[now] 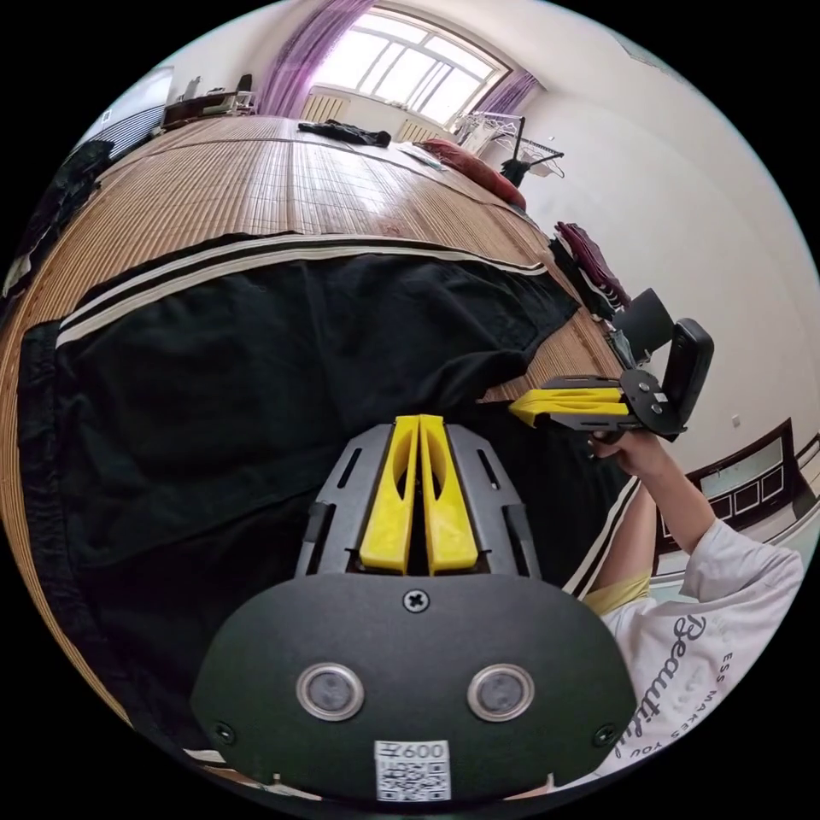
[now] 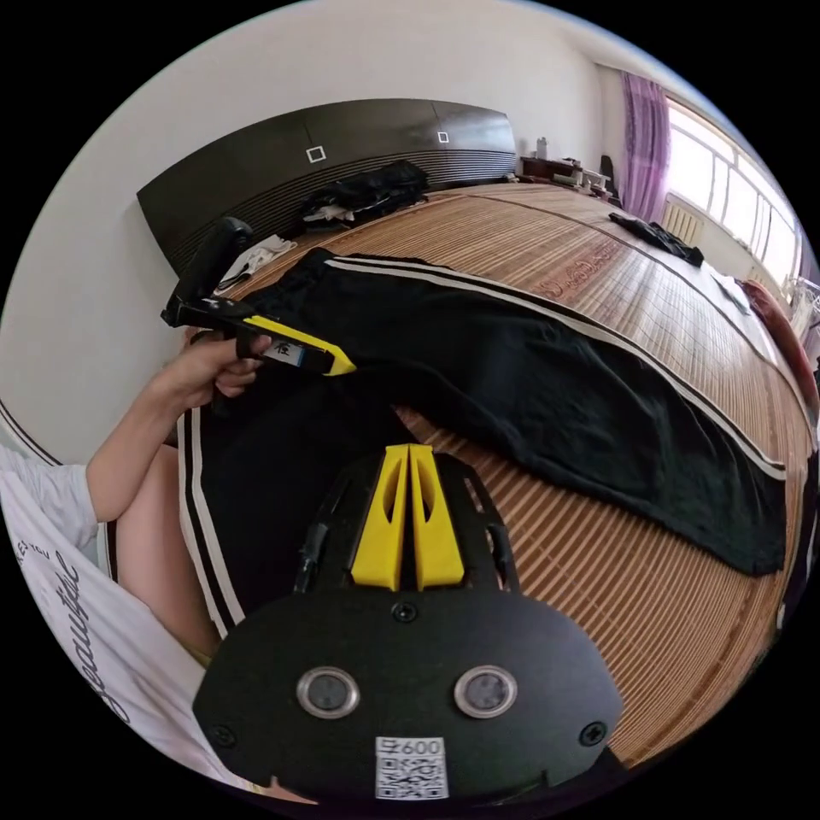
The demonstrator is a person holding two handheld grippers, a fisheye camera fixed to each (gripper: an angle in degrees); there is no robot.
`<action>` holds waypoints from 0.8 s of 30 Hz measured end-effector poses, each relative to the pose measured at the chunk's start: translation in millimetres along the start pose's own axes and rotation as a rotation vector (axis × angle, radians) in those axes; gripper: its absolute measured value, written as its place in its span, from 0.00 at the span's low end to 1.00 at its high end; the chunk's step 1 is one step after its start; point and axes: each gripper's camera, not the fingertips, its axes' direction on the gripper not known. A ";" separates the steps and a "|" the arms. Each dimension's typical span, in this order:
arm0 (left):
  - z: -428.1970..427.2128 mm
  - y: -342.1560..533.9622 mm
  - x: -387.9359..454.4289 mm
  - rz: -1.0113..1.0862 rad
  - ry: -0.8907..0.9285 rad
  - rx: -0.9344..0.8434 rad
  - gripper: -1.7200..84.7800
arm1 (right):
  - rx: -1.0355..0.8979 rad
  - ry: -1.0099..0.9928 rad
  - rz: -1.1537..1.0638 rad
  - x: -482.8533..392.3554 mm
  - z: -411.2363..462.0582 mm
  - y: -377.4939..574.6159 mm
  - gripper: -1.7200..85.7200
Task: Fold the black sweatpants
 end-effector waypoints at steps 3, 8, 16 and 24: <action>-6.8 2.9 3.5 0.020 0.051 0.003 0.02 | -0.054 -0.026 0.030 -3.8 -13.5 -11.6 0.01; -33.9 9.6 16.4 0.113 0.143 0.141 0.02 | 0.148 0.007 0.033 -25.3 -45.7 -64.6 0.01; 2.2 -6.4 51.0 0.172 0.006 -0.060 0.02 | -0.031 0.003 0.025 -45.7 14.6 -140.4 0.01; -5.2 -10.3 38.2 0.121 0.066 -0.052 0.02 | 0.006 0.119 0.103 21.8 -36.9 -137.7 0.01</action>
